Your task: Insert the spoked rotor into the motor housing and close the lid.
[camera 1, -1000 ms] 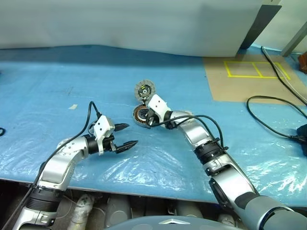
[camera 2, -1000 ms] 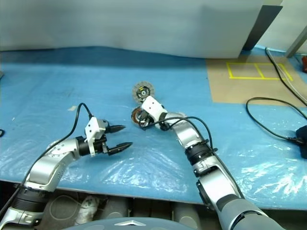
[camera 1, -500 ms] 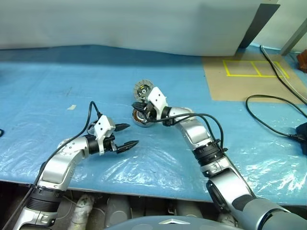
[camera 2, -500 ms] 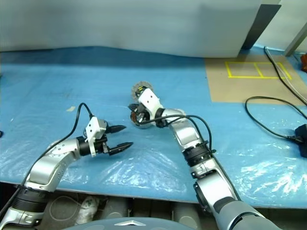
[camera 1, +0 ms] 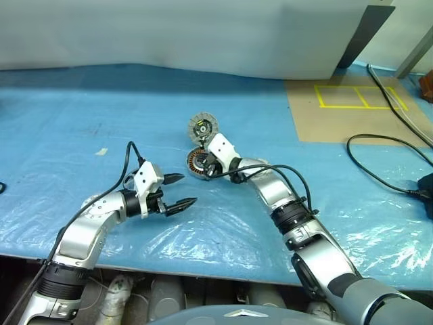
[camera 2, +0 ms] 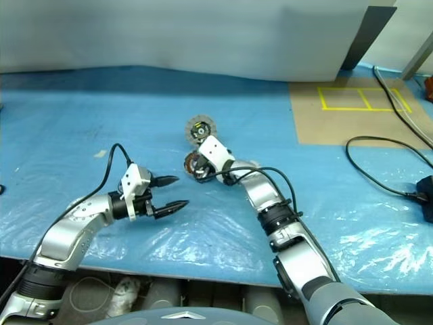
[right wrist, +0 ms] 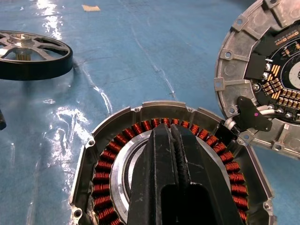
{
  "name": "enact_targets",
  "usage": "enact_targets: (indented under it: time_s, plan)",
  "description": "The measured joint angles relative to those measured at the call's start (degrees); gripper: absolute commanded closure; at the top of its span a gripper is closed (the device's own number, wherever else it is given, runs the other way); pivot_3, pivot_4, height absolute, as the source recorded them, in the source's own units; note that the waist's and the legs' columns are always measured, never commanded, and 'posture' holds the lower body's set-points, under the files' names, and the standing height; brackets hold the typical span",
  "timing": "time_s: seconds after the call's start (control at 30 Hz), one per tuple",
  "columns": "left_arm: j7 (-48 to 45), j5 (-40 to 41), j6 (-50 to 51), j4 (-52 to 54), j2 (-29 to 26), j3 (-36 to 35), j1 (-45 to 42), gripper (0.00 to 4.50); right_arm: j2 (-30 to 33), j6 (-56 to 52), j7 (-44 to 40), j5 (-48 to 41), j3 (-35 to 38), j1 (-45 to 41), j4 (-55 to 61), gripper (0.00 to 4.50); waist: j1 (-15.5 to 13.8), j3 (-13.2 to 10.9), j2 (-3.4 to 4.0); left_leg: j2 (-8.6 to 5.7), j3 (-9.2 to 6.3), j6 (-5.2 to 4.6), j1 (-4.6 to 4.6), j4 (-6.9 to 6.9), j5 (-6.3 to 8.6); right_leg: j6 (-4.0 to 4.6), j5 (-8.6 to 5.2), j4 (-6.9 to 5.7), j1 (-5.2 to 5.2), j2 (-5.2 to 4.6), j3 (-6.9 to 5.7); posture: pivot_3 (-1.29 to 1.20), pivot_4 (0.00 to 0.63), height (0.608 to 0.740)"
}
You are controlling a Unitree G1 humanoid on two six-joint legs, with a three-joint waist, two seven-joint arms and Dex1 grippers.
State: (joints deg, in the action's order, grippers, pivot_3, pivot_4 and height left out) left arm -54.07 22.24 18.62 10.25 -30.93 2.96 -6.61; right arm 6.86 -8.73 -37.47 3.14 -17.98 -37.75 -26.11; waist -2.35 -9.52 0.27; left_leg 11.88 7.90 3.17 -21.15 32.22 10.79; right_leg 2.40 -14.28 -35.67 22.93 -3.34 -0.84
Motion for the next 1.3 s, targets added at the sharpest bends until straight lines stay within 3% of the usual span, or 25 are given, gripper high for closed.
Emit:
enact_targets:
  time_s: [0.47,0.83,1.1,1.3]
  plan:
    - [0.1,1.2,1.9,0.5,-0.5,-0.4,0.0,0.33,-3.2,-7.0,-1.1,-7.3,7.0,-1.9,1.2,4.47,0.0,0.0,0.00,0.01,0.02,0.00,-0.01,-0.01,0.00,0.06,-0.03,-0.02,0.05,0.01,0.03,0.00,0.150,0.740]
    - [-0.1,1.6,2.0,1.0,-1.3,-0.9,0.0,0.33,-0.8,-1.7,-0.9,-0.7,1.0,-0.1,0.0,4.47,0.0,0.0,-0.01,0.01,0.03,0.00,0.02,-0.01,0.00,-0.01,0.01,-0.02,0.04,0.01,0.04,0.00,0.150,0.740]
    - [-6.2,4.2,2.0,-2.8,-8.8,-6.3,1.1,0.33,-0.2,-4.2,-2.4,-2.7,2.8,-0.1,1.5,4.47,0.0,0.0,-0.02,0.00,0.05,0.00,0.00,-0.02,0.00,0.01,-0.01,-0.02,0.06,0.02,0.06,0.00,0.150,0.740]
    - [-10.0,4.1,1.6,-8.2,-16.0,-10.4,-2.5,0.33,3.0,-10.6,-7.9,-7.7,4.3,0.8,12.9,4.47,-0.2,0.0,-0.06,0.00,0.05,0.00,0.01,-0.01,0.00,-0.09,0.06,-0.01,0.07,0.02,0.06,0.00,0.150,0.740]
